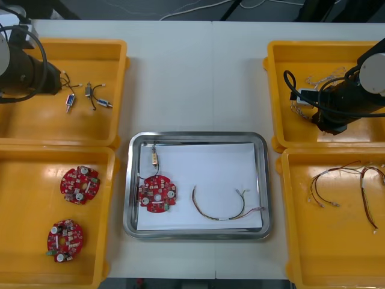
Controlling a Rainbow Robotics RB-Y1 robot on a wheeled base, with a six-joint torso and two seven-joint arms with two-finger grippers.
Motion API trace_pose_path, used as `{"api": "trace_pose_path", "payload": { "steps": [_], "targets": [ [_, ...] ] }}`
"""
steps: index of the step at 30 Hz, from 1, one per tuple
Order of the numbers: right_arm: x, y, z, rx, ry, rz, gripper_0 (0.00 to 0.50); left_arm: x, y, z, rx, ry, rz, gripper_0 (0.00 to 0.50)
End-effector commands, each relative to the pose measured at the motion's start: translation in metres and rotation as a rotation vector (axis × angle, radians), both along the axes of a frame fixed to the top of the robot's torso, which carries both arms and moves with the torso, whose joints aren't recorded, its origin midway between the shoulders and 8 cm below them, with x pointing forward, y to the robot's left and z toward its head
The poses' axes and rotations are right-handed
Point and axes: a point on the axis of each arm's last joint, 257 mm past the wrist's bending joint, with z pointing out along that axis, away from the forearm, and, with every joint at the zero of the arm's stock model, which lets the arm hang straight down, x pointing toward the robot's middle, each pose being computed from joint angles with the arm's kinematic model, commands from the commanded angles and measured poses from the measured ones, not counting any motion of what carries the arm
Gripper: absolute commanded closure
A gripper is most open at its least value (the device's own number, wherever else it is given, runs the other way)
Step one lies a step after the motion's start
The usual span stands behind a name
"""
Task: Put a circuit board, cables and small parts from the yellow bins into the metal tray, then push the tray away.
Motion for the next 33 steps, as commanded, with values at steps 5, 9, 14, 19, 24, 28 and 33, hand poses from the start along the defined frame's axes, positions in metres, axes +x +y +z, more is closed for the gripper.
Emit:
{"api": "trace_pose_path", "payload": {
  "steps": [5,9,14,19,24,28,33],
  "targets": [
    [0.011,-0.005,0.038,-0.006,-0.031,0.000,0.500,0.015,0.024,-0.014,0.079,-0.016,-0.041,0.000],
    [0.011,-0.007,0.055,0.000,-0.029,-0.011,0.500,0.015,0.021,-0.019,0.090,-0.010,-0.045,0.000],
    [0.010,-0.006,0.085,0.035,-0.024,-0.023,0.500,0.017,0.014,-0.023,0.102,-0.007,-0.063,0.005],
    [0.006,-0.006,0.110,0.078,-0.016,-0.038,0.500,0.024,0.005,-0.032,0.096,-0.011,-0.081,0.005],
    [0.000,-0.004,0.133,0.108,-0.007,-0.041,0.500,0.034,-0.004,-0.040,0.084,-0.004,-0.092,0.005],
    [-0.007,-0.003,0.146,0.141,0.009,-0.044,0.500,0.036,-0.002,-0.040,0.113,-0.003,-0.097,0.008],
    [-0.018,0.000,0.155,0.154,0.037,-0.042,0.500,0.039,-0.002,-0.045,0.123,0.004,-0.097,0.011]
  ]
}}
